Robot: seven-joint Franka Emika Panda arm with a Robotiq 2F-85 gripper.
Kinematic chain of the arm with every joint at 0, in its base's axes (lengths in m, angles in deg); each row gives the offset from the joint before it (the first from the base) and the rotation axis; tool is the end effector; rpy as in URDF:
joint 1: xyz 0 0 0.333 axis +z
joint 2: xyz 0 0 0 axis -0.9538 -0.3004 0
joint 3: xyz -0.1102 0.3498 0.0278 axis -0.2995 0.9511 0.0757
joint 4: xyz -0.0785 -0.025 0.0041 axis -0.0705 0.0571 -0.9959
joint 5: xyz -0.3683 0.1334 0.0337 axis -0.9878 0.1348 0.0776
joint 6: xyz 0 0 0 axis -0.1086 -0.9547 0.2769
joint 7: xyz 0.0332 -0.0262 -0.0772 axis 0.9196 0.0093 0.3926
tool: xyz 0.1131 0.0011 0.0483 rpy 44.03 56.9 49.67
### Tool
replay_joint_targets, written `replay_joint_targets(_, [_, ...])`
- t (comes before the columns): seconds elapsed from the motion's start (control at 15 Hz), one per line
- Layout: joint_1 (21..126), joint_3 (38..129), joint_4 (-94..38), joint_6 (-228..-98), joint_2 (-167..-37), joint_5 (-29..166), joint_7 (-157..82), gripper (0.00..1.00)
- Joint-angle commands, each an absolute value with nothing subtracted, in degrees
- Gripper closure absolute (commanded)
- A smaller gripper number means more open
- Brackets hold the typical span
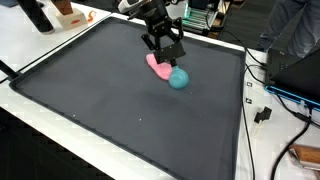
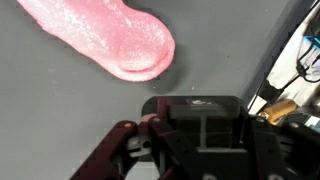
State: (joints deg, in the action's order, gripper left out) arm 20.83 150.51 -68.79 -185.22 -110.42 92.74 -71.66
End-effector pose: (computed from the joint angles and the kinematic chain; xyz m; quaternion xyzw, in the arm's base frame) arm 0.5447 0.0902 0.3024 -0.9475 -0.1473 -0.1129 0.2602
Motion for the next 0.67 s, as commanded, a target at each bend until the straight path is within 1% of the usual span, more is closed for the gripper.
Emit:
replay_joint_targets(0.0, [19.34,151.23,-69.27,-181.04,-110.84,94.8,-74.08,0.65])
replay_joint_targets(0.27, [19.7,150.7,-69.24,-178.25,-110.37,95.73,-74.9,0.65])
replay_joint_targets(0.6, [19.73,150.95,-69.94,-180.78,-111.04,97.8,-79.42,0.65])
